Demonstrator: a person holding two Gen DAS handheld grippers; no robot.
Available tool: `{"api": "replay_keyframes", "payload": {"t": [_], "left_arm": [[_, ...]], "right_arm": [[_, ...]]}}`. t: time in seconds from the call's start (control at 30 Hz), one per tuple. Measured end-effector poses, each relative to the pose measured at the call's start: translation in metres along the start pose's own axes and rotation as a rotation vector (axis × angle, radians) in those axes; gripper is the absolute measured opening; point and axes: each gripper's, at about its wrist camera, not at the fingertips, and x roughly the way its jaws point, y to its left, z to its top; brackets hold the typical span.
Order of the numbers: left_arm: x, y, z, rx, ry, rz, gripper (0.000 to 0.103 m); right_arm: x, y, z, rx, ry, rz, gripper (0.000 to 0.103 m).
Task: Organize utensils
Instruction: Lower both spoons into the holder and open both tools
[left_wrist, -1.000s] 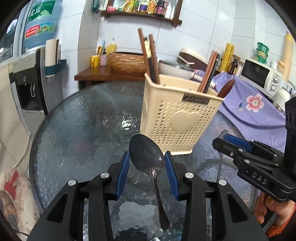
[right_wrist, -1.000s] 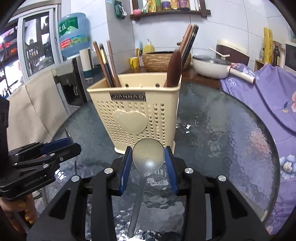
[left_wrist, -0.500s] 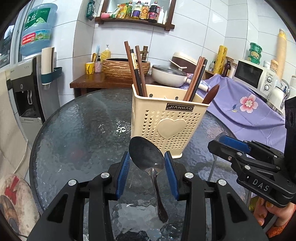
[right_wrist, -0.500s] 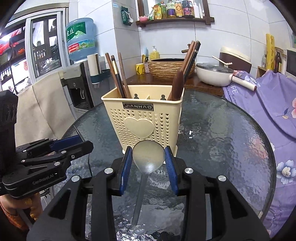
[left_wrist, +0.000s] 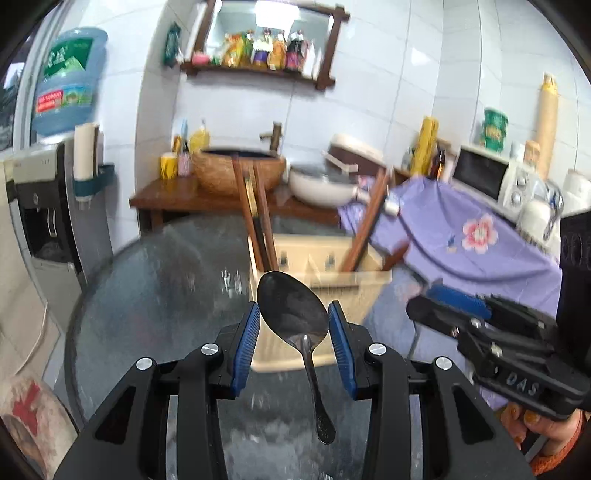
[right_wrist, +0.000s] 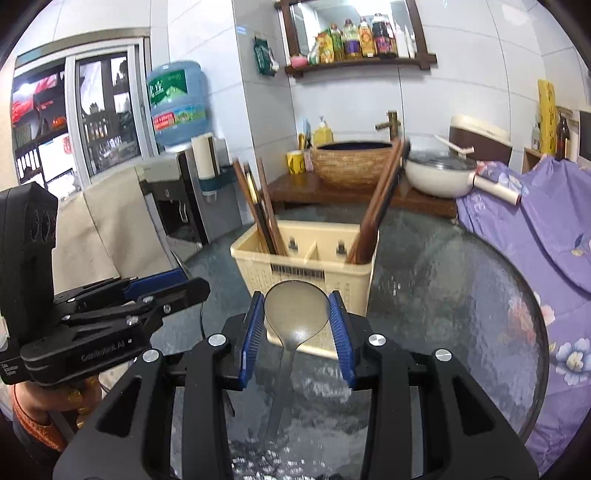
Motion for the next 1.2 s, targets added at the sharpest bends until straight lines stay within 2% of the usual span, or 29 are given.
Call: {"api": "replay_keyframes", "payload": {"t": [0.27,0.37,0.5,0.63,0.77,1.2], "left_arm": [[-0.003,-0.001,0.08,-0.02,-0.188,0.056,0.038],[0.005,-0.002,0.098,-0.031,-0.228,0.077,0.038],[0.028,-0.006,0.103,-0.018,-0.228,0.111,0.038],[0.052,-0.004,0.084,-0.003,-0.193,0.136,0.038],[0.064,0.003,0.064,-0.005,-0.152,0.132,0.038],[0.081,0.009,0.026,0.04,-0.057,0.117,0.038]], "right_arm": [[-0.019,0.003,0.083,-0.04,-0.164,-0.024,0.036],[-0.015,-0.001,0.111,-0.039,-0.219,-0.058,0.037],[0.005,-0.007,0.129,-0.038,-0.245,-0.105,0.037],[0.033,-0.006,0.118,-0.089,-0.247,-0.155,0.037],[0.053,-0.004,0.097,-0.122,-0.219,-0.162,0.037],[0.087,-0.008,0.051,-0.168,-0.067,-0.155,0.037]]}}
